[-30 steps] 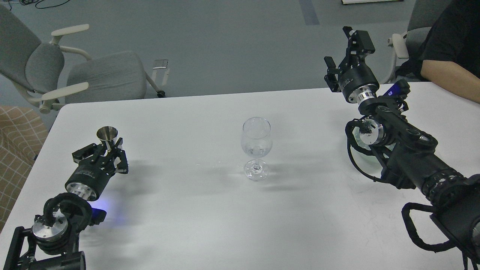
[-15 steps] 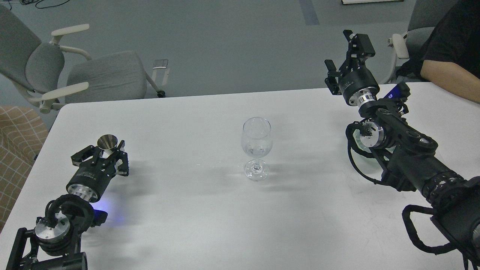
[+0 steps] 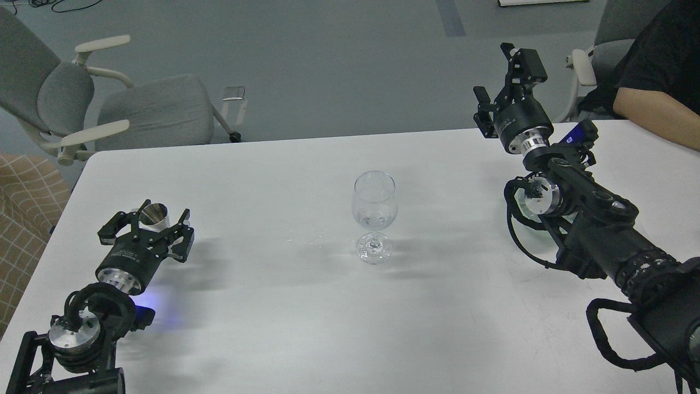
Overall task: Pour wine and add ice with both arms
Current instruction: 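Lower the jigger onto the table and open the left gripper, then raise the left arm away and move the right hand toward the ice bowl, then lower the right hand into the green bowl of ice, then close the right hand on ice cubes in the bowl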
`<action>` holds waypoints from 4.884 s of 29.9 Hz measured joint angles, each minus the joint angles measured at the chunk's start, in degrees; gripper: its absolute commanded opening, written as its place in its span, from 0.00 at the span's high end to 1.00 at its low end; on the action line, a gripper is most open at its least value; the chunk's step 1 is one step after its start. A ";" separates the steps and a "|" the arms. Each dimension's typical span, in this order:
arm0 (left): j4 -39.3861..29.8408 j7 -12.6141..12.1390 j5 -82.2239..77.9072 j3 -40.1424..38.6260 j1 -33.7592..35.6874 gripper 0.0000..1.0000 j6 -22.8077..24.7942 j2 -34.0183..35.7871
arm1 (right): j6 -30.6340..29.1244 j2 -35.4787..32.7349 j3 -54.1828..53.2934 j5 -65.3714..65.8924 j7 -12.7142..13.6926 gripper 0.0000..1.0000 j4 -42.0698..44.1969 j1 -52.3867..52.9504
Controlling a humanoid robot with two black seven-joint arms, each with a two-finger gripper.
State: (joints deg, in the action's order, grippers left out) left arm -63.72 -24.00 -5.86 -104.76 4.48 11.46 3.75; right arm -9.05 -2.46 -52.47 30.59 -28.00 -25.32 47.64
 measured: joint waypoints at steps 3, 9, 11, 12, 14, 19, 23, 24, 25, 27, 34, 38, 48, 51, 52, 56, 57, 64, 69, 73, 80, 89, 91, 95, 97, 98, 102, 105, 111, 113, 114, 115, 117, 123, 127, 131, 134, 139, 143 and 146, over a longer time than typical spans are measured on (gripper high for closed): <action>0.00 -0.27 -0.07 0.00 -0.29 0.02 0.02 0.13 | 0.00 0.00 0.00 0.00 0.00 0.00 0.00 0.00; 0.04 -0.91 0.08 -0.13 -2.18 0.02 1.08 0.59 | 0.00 0.06 0.00 0.00 0.00 0.00 0.00 0.00; 0.08 -0.94 0.13 -0.18 -2.94 0.02 1.28 0.62 | 0.00 0.08 0.00 0.00 0.00 0.00 0.00 0.00; 0.09 -0.94 0.14 -0.25 -3.31 0.02 1.56 0.62 | 0.00 0.08 0.00 0.00 0.00 0.00 0.00 0.00; 0.09 -1.02 0.20 -0.52 -4.22 0.02 2.29 0.71 | 0.00 0.08 0.00 0.00 0.00 0.00 0.00 0.00; 0.09 -3.11 0.36 -1.23 -8.33 0.02 7.85 2.97 | 0.00 -0.18 0.00 0.00 0.00 0.00 0.01 0.02; 0.06 -3.92 1.46 -2.97 -11.34 0.02 13.75 5.20 | 0.00 -0.42 0.00 0.00 0.00 0.00 -0.08 0.02; 0.06 -3.96 1.68 -3.50 -11.72 0.02 14.95 5.91 | 0.00 -0.45 0.00 0.00 0.00 0.00 -0.25 0.02; 0.25 -3.98 1.84 -3.96 -11.91 0.02 15.72 6.64 | 0.00 -0.49 0.00 0.00 0.00 0.00 -0.43 0.01; 1.64 -4.00 1.89 -4.85 -11.88 0.02 16.31 8.90 | 0.00 -0.52 0.00 0.00 0.00 0.00 -0.60 -0.03; 10.66 -1.63 0.48 -4.90 -5.42 0.02 16.58 20.97 | 0.00 -0.58 0.11 0.09 0.00 0.00 -1.37 -0.07; 18.04 2.50 -4.36 -3.32 1.45 0.02 16.58 27.22 | 0.01 -0.77 1.16 0.33 0.00 0.00 -1.77 0.10; 21.11 23.17 -25.35 5.65 13.66 0.02 16.55 32.14 | 1.74 -5.21 6.53 0.36 0.00 0.00 -6.79 0.15; 20.47 27.84 -30.89 9.64 17.08 0.02 16.54 32.26 | 2.47 -8.86 10.58 0.44 0.00 0.00 -9.72 0.13; 20.23 28.95 -32.42 11.26 18.53 0.02 16.54 32.21 | 2.82 -10.60 11.91 0.44 0.00 0.00 -11.12 0.11; 19.88 31.15 -34.65 14.94 21.86 0.02 16.55 31.22 | 3.79 -16.02 15.15 0.53 0.00 0.00 -15.39 -0.17; 19.85 31.77 -34.86 15.78 22.50 0.02 16.54 30.88 | 4.04 -17.54 15.93 0.65 0.00 0.00 -16.49 -0.29; 19.61 41.57 -36.10 24.71 26.92 0.02 16.54 27.70 | 5.09 -29.71 23.30 3.76 0.00 0.00 -24.23 -0.52; 19.56 43.90 -34.78 26.11 29.01 0.02 16.21 24.53 | 7.23 -37.94 28.67 14.15 0.00 0.00 -28.78 -0.61; 19.56 43.90 -34.03 26.34 29.07 0.02 16.52 22.94 | 10.54 -44.07 31.97 25.59 0.00 0.00 -32.49 -1.44; 19.07 43.94 -33.96 26.54 28.64 0.02 16.55 21.69 | 16.39 -48.11 33.53 46.39 -0.01 0.00 -34.94 -6.32; 18.20 43.87 -34.04 27.06 28.01 0.02 16.55 20.74 | 18.78 -47.59 33.58 61.04 -0.01 0.00 -32.43 -10.29; 17.77 43.87 -34.04 27.11 27.72 0.02 16.55 20.73 | 18.69 -46.96 33.58 61.34 -0.01 0.00 -31.84 -10.60; 17.29 43.86 -34.04 27.11 27.23 0.02 16.55 20.68 | 18.34 -45.31 33.61 62.63 -0.01 0.00 -30.31 -11.03; 17.07 43.87 -34.04 27.11 27.08 0.02 16.55 20.68 | 18.17 -44.20 33.73 64.39 -0.01 0.01 -29.40 -11.25; 17.02 43.87 -34.04 27.11 26.95 0.02 16.55 20.68 | 18.10 -43.61 33.91 65.32 -0.01 0.01 -28.92 -11.33; 16.97 43.91 -34.02 27.08 26.80 0.02 16.55 20.68 | 18.03 -41.59 35.73 66.58 -0.01 0.07 -26.77 -11.33; 16.96 44.03 -33.97 27.07 26.69 0.02 16.54 20.68 | 18.02 -39.32 36.42 66.65 0.00 0.09 -24.59 -11.16; 16.95 44.12 -33.95 27.07 26.64 0.02 16.54 20.68 | 18.02 -35.98 36.55 66.64 0.00 0.11 -22.24 -10.58; 16.95 44.12 -33.95 27.06 26.63 0.02 16.54 20.68 | 18.02 -35.85 36.56 66.64 0.00 0.11 -22.02 -10.41; 16.95 44.12 -33.95 27.07 26.63 0.02 16.54 20.68 | 18.02 -35.81 36.56 66.64 0.00 0.11 -21.98 -10.33; 16.95 44.12 -33.95 27.07 26.63 0.02 16.54 20.68 | 18.02 -35.81 36.56 66.64 0.00 0.11 -21.94 -10.28; 16.95 44.11 -33.95 27.07 26.61 0.02 16.54 20.68 | 17.97 -35.82 36.58 66.64 0.00 0.10 -21.93 -10.22; 16.95 44.06 -33.95 27.06 26.47 0.02 16.54 20.68 | 16.97 -37.09 36.65 66.78 0.00 0.19 -22.03 -10.15; 16.95 44.04 -33.95 27.07 26.39 0.02 16.54 20.68 | 16.55 -37.41 36.65 66.88 0.11 0.29 -22.04 -10.11; 16.95 44.05 -33.95 27.07 26.39 0.02 16.54 20.68 | 16.23 -37.43 36.65 66.96 0.38 0.29 -21.78 -10.10; 16.95 44.06 -33.95 27.07 26.39 0.02 16.54 20.68 | 16.19 -37.41 36.65 66.96 0.49 0.29 -21.70 -10.10; 16.95 44.19 -33.95 27.07 26.39 0.02 16.54 20.70 | 16.17 -37.28 36.65 67.05 0.61 0.34 -21.31 -10.10; 16.96 44.28 -33.95 27.07 26.40 0.02 16.54 20.75 | 16.17 -37.21 36.66 67.06 0.67 0.38 -21.11 -10.06; 16.96 44.28 -33.95 27.04 26.40 0.02 16.54 20.76 | 16.17 -37.19 36.66 67.06 0.67 0.42 -21.08 -10.06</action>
State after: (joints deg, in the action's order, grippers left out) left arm -46.76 20.28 -39.81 -77.72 30.89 28.00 24.51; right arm 7.12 -39.65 -15.82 97.65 -27.33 -46.41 37.57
